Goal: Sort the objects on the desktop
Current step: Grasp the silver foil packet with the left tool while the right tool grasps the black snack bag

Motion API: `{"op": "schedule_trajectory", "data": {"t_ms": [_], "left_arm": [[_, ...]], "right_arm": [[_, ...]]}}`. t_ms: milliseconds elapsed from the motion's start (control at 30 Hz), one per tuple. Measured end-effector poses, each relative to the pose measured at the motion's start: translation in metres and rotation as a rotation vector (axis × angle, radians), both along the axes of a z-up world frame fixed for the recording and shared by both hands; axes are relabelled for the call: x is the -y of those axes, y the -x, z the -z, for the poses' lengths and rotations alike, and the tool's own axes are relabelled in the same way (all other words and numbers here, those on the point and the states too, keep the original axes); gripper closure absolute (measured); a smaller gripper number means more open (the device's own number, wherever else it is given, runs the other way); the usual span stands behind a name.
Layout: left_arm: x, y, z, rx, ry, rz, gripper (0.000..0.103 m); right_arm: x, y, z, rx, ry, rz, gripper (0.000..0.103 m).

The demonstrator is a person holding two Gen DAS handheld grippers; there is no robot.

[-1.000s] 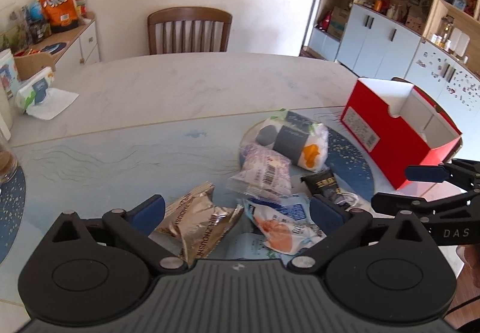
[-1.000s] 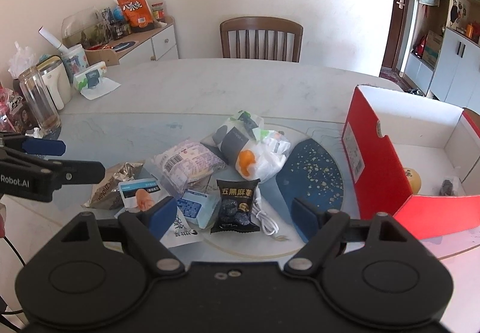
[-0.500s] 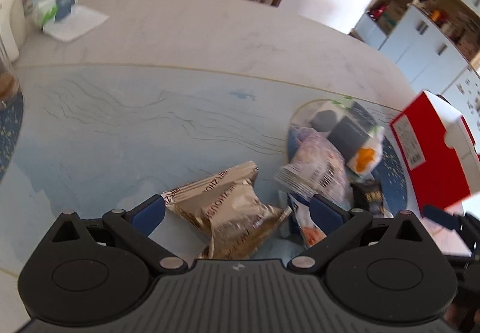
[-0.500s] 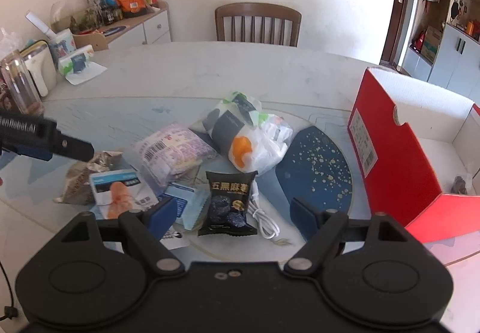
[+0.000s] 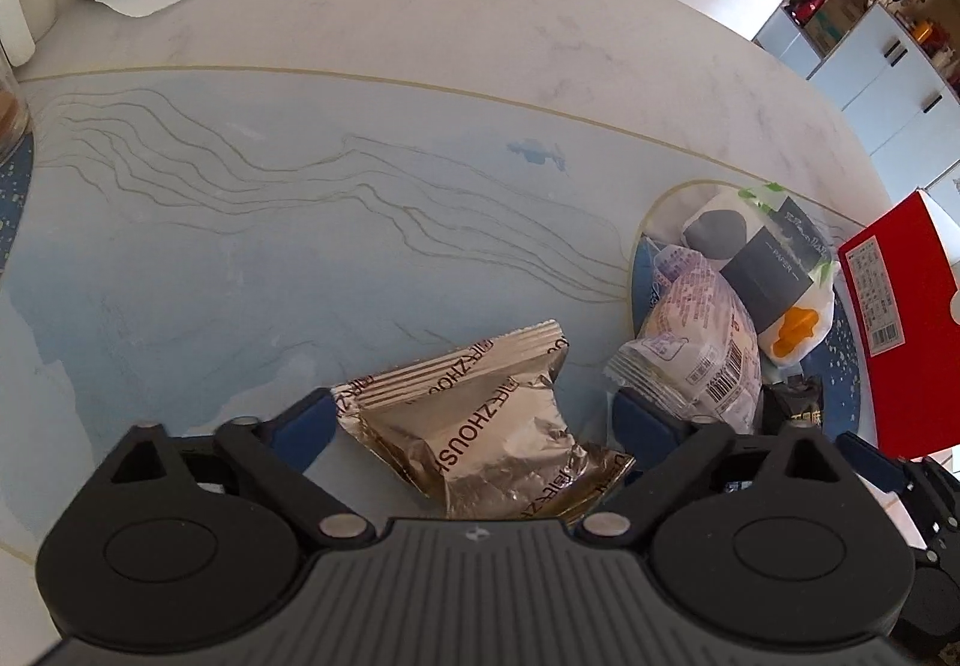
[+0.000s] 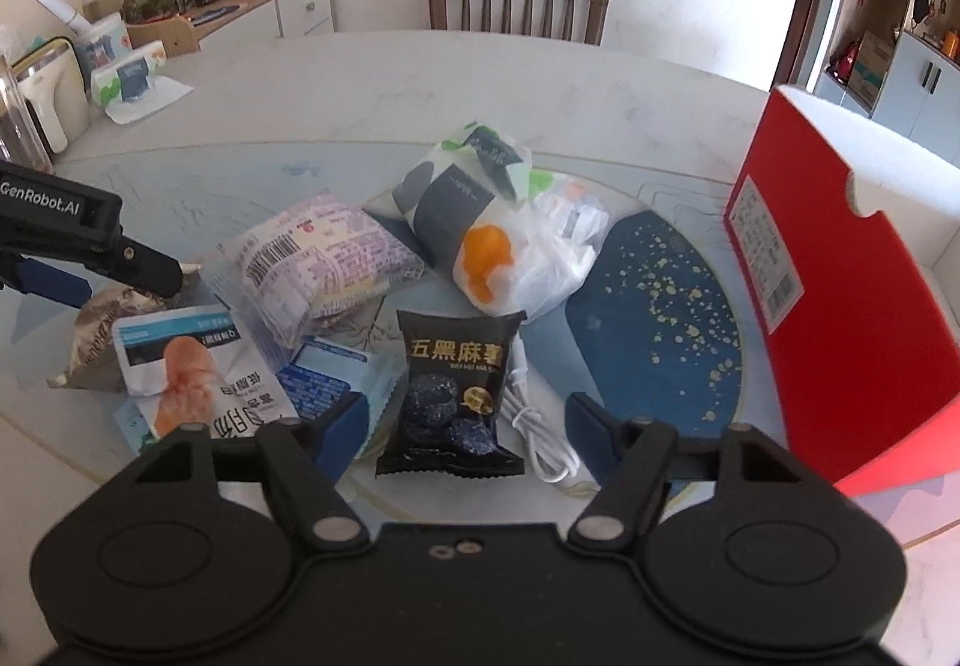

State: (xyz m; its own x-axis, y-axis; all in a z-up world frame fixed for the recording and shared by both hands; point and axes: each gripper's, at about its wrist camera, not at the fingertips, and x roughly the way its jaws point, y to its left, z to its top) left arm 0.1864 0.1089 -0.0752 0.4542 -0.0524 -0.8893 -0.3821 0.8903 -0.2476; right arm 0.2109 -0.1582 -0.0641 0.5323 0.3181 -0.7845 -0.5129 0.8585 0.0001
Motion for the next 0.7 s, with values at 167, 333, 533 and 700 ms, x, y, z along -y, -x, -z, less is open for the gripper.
{"op": "schedule_trajectory", "data": {"t_ms": [167,333,533,700], "left_arm": [[0.003,-0.001,0.0,0.007,-0.023,0.013,0.035],[0.006,0.001,-0.001,0.023,-0.032,0.031,0.045],[0.02,0.003,-0.01,0.064,-0.087,0.108,0.069],[0.022,0.008,-0.014,0.096,-0.103,0.12,0.079]], "right_arm": [[-0.004,-0.004,0.002,-0.001,0.011,-0.01,0.05],[-0.004,-0.006,0.002,-0.017,0.002,-0.017,0.062],[-0.006,-0.004,0.0,-0.017,0.0,-0.026,0.071],[-0.003,-0.003,-0.002,-0.018,-0.007,-0.022,0.072]]}}
